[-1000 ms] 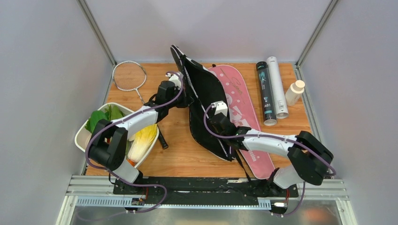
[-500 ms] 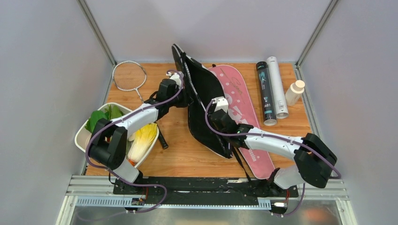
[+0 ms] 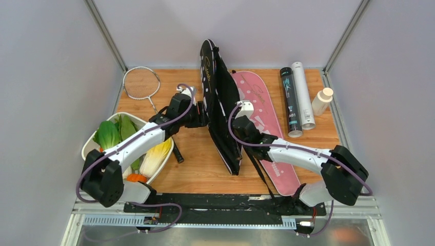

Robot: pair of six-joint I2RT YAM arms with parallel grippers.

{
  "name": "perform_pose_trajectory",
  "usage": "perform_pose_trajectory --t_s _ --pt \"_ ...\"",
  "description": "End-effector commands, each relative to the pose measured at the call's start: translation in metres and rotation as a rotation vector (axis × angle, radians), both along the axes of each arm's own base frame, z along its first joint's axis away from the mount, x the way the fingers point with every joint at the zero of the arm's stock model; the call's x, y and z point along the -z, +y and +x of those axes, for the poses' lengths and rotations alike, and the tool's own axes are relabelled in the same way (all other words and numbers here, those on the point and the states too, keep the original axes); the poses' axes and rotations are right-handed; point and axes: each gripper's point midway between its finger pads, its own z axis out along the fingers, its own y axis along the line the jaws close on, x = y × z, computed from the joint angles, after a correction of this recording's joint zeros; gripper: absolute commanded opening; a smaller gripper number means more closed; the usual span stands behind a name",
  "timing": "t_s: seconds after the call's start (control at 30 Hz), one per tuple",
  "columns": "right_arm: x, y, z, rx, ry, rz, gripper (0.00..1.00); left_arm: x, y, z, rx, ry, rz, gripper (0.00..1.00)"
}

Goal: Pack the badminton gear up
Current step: Place the racket in the racket bag.

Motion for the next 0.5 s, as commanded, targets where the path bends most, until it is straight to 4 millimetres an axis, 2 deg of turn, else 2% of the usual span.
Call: perform_pose_trajectory --t_s 0.0,0.03,0.1,0.17,0.23,0.37,0.47 --pt "-0.021 0.011 0.014 0.030 -0.054 0.100 0.00 -0.063 0.008 0.002 -0.048 -0.127 -0.053 0.64" --pt "-0.019 0.012 0.014 0.030 -0.052 0.097 0.00 -0.079 0.004 0.001 -0.031 -0.149 -0.089 0.65" --pt "-0.016 0.013 0.015 0.031 -0.048 0.094 0.00 -0.092 -0.007 -0.004 0.012 -0.159 -0.151 0.64" --pt "-0.012 0.015 0.017 0.032 -0.046 0.091 0.00 -0.092 -0.021 -0.010 0.062 -0.141 -0.213 0.63" --pt "-0.009 0.018 0.018 0.027 -0.044 0.090 0.00 -0.079 -0.031 -0.015 0.094 -0.110 -0.219 0.63" --pt "0.001 0.026 0.020 0.005 -0.033 0.084 0.00 -0.045 -0.037 -0.018 0.113 -0.059 -0.155 0.63" --pt "0.004 0.030 0.019 -0.005 -0.022 0.096 0.00 -0.032 -0.036 -0.021 0.107 -0.057 -0.111 0.63"
